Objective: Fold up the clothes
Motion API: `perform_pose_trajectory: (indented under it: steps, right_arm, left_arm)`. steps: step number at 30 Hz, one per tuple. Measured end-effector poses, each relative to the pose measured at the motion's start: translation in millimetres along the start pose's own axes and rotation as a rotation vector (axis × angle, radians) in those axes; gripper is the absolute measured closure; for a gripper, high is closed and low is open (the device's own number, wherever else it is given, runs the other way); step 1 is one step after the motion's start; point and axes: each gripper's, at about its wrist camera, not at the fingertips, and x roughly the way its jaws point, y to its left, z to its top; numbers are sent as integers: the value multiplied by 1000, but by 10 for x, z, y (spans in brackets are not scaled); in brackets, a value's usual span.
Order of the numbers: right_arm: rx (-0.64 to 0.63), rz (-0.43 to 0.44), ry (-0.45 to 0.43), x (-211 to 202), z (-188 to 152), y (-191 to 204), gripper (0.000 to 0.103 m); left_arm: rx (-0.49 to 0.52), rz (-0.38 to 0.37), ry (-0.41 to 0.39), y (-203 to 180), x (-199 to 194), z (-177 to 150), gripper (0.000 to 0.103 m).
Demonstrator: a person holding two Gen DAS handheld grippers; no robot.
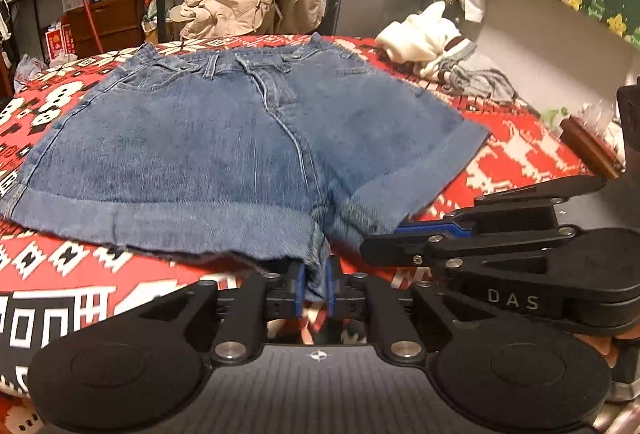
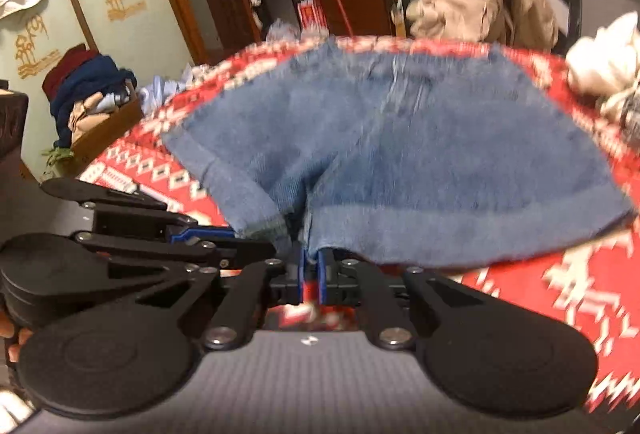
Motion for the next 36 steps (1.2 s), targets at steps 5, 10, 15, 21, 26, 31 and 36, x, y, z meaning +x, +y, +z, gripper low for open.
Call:
perform_pose_trajectory:
  steps: [5, 10, 15, 21, 26, 31, 36]
  right_arm:
    - [21, 10, 5, -74, -121, -26, 90]
    - [86, -14, -36, -278, -158, -217, 80]
    - [148, -48, -75, -449, -169, -455, 80]
    - [226, -149, -131, -641, -218, -801, 75]
    - [267, -317, -156, -768, -227, -1239, 73]
    - [184, -475, -129, -702, -164, -1606, 71]
    - [140, -469, -105, -540, -63, -1734, 72]
  left_arm:
    - [79, 40, -32, -150, -64, -35, 65]
    - [115, 65, -45, -295, 22, -15, 47]
    - [112, 110, -90, -408, 78, 29, 50]
    - [66, 145, -111, -296, 62, 80, 64]
    - [1, 167, -124, -165, 51, 120, 66]
    - [-13, 185, -131, -143, 89, 167, 67]
    - [-36, 191, -134, -102, 115, 237, 69]
